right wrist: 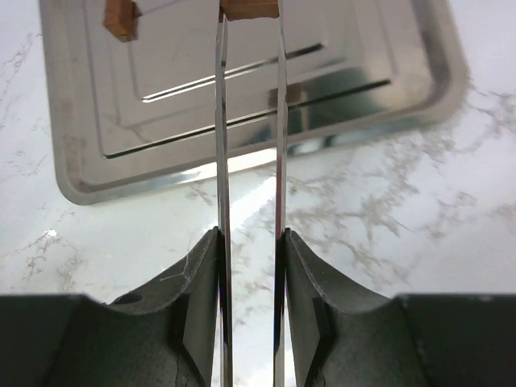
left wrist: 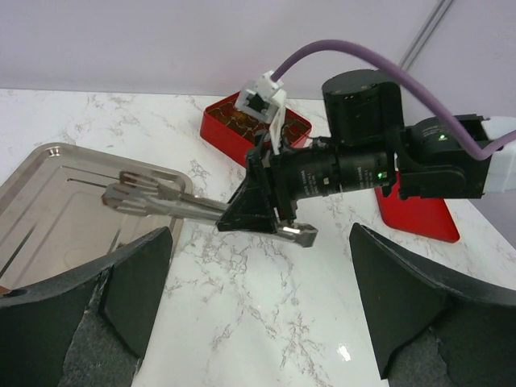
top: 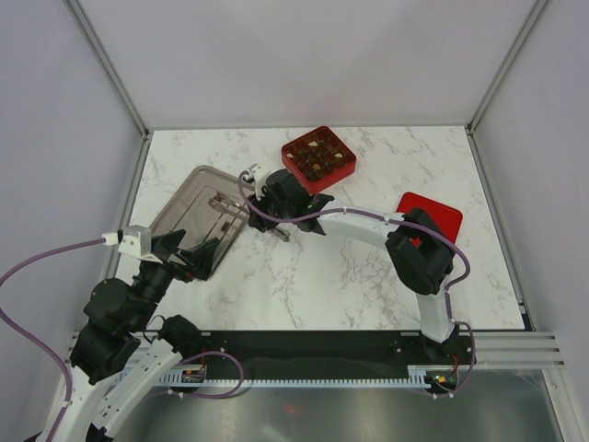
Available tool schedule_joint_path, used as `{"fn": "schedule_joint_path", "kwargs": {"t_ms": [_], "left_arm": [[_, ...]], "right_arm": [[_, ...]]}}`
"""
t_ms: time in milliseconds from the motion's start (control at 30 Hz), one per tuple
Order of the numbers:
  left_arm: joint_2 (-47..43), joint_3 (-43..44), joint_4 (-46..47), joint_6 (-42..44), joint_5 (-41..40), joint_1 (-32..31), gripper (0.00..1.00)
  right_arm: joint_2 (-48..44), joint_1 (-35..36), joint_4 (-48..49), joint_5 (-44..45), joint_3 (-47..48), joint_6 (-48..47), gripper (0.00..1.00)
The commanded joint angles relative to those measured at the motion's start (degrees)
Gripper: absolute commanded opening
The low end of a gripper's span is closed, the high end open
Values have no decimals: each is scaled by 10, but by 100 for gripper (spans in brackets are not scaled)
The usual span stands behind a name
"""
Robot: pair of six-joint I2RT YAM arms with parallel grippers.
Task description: Pack the chocolate
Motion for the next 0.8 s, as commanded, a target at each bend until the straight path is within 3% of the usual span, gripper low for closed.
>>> {"fn": "schedule_joint_path", "kwargs": {"t_ms": [0,300,500,767], "left_arm": [[-5,-4,19,16,-5,1,100],[-3,-4,19,18,-1,1,100],[-2,-4,19,18,-1,2,100],[-1,-4,19,17,-1,1,100]], "right_arm": [[-79,-49,-8,30,-19,16,39],[-165,-180,-179,142,-21,8,39],[-170,-250,-233,143,-18,10,40],[-156,-285,-260,122,-7,11,41]]}}
